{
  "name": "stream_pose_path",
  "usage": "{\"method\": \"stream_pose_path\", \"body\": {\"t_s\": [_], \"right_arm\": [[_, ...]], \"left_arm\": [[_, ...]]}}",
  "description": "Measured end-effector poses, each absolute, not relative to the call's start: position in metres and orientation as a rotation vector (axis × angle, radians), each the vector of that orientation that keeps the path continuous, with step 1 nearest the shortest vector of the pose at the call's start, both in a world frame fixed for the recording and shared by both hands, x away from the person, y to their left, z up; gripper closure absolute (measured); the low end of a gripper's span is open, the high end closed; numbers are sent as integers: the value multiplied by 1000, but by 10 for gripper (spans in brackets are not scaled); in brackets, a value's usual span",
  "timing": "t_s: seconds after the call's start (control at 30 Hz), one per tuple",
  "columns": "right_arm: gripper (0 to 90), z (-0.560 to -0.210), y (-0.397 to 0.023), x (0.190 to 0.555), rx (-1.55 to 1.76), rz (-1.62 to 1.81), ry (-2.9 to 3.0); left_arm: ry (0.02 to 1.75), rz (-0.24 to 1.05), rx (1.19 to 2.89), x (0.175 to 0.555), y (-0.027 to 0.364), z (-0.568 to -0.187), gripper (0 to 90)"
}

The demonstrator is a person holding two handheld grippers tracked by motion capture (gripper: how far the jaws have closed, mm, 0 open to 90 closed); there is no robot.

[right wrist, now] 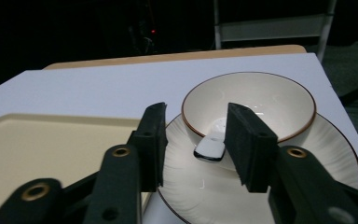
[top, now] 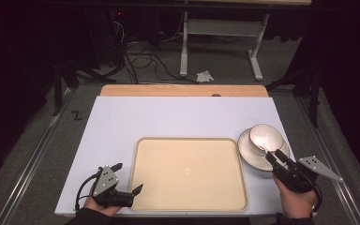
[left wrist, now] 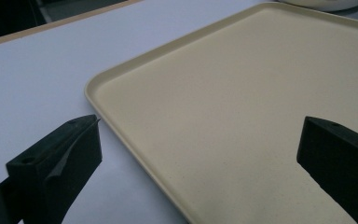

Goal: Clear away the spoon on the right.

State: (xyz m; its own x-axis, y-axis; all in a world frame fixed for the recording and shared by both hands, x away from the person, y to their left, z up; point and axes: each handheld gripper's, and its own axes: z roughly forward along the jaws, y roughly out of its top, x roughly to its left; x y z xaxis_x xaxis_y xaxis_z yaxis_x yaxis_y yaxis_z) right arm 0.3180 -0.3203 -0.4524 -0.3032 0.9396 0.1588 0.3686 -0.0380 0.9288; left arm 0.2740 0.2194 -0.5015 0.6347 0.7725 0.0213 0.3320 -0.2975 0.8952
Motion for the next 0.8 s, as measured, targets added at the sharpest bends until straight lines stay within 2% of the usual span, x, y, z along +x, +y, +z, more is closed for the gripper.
{"method": "stream_pose_path", "body": {"t_s": [0.1,0.37,0.8], "right_arm": [[528,-457,-323,320,1459,1363,1655],[548,-471,-326,330,1599,1428,1656],[695,-475,-328,336,1715,1496,1603]], "left_arm": [[878,567,1887,274,220,-502,4],[874,563,1891,274,219,-502,4],[870,561,1896,274,218,-502,5]]}}
